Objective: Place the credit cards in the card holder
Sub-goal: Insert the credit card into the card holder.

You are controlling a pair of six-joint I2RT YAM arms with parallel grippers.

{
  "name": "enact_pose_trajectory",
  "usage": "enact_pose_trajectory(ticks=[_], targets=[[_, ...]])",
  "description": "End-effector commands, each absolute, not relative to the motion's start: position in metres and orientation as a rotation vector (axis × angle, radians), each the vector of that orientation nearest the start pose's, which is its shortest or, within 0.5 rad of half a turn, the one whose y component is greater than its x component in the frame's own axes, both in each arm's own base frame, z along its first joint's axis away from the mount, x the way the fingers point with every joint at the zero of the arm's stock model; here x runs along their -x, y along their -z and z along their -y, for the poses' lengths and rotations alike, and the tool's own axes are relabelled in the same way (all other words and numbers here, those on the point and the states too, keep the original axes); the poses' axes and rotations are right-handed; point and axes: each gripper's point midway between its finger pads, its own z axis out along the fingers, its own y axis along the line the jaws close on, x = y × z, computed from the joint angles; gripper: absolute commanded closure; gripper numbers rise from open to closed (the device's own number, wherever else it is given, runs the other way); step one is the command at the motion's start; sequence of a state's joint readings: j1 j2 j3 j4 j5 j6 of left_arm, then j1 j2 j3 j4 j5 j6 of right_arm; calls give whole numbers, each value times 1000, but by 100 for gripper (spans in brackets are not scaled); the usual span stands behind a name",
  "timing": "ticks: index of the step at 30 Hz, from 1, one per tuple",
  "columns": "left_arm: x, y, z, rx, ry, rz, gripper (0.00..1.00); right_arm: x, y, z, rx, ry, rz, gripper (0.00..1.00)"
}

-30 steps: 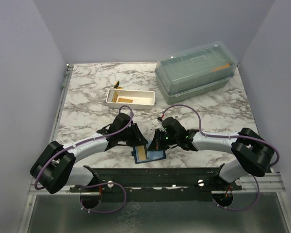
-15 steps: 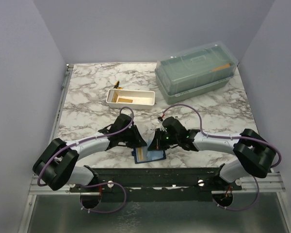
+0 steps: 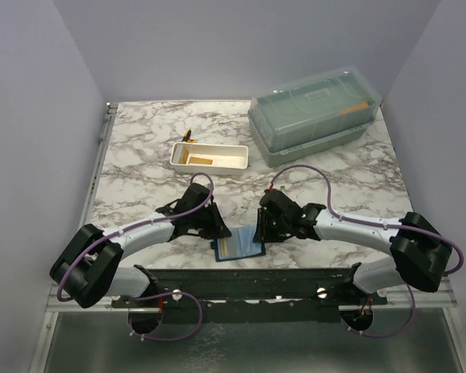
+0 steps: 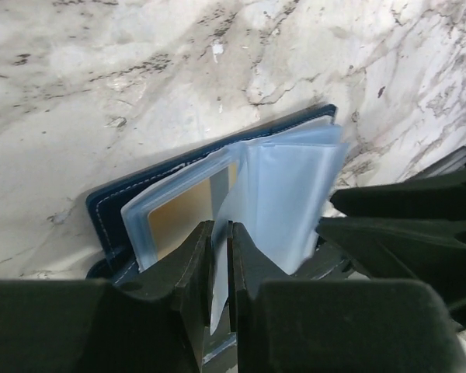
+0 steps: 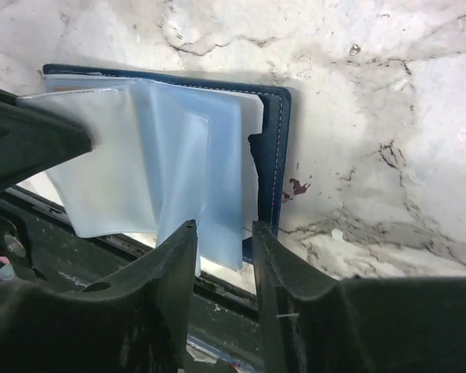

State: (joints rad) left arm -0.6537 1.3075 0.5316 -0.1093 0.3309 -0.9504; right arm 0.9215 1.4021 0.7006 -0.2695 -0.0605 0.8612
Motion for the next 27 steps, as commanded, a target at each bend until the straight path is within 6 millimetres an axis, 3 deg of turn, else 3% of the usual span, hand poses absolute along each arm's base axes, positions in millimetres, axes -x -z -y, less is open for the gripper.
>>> enact_pose_trajectory(ticks=[1,7,11,15,22,27], targets=[[-184,-52,242,213,947,-2699,83,-166,-70,-267,151,-482,-2683,59],[-182,-53,233,228,893,-2716,83,-157,-93,-310,280,-588,-2644,54],[-181,-54,228,234,863,-2720,82,-154,-83,-324,317,-655,-2649,53],[-181,-50,222,245,815,-2736,80,-142,-70,-349,373,-853,-2641,52],[-179,-46,218,261,778,-2755,79,-128,-48,-355,345,-987,-2657,54],[-185,-64,213,270,766,-2689,77,-132,-57,-349,307,-980,-2622,56]])
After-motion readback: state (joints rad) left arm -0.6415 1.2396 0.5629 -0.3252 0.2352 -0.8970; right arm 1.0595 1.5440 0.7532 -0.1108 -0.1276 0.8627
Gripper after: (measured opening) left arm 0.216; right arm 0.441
